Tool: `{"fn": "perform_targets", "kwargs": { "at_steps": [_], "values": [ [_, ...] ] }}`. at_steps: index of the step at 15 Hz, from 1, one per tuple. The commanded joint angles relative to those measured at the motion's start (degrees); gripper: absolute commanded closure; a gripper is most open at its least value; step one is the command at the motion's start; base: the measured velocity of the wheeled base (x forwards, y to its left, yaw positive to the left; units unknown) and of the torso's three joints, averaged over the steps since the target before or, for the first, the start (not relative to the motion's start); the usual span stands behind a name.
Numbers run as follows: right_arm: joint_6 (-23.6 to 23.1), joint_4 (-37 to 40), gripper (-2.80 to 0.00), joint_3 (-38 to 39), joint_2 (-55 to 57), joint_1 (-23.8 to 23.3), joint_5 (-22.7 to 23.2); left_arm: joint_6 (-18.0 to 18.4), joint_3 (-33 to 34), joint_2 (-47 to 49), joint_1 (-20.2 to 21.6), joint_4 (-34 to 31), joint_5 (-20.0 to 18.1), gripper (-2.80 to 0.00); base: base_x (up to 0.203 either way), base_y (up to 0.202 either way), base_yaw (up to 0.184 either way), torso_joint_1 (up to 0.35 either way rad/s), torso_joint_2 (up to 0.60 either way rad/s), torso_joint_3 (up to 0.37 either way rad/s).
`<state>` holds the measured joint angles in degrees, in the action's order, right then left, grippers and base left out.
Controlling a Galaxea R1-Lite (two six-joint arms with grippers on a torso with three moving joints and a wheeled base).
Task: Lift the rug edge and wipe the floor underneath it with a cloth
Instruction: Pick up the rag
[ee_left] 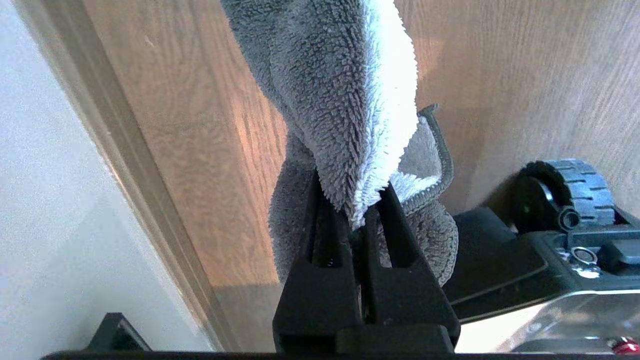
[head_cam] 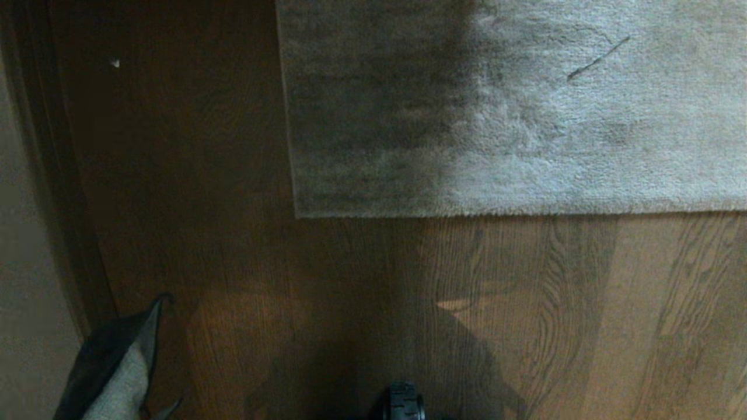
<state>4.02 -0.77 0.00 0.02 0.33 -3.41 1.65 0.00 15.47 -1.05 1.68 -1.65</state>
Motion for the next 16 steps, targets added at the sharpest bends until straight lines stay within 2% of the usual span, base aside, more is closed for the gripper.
{"fn": "perform_targets", "kwargs": {
  "at_steps": [1, 10, 16],
  "values": [
    [0.02, -0.02, 0.00, 0.00, 0.02, 0.02, -0.01, -0.06, 0.00, -4.68, -0.03, -1.24, 0.27, 0.00, 0.000, 0.000, 0.000, 0.000, 0.00, 0.000],
    [0.02, -0.02, 0.00, 0.00, -0.02, 0.02, -0.01, -0.15, 0.00, -15.03, 0.87, -1.33, 0.33, 0.00, 0.000, 0.000, 0.000, 0.000, 0.00, 0.000],
    [0.02, -0.02, 0.00, 0.00, -0.02, 0.02, -0.01, -0.51, 0.00, -15.47, 0.87, -1.42, 0.33, 0.00, 0.000, 0.000, 0.000, 0.000, 0.00, 0.000]
  ]
}}
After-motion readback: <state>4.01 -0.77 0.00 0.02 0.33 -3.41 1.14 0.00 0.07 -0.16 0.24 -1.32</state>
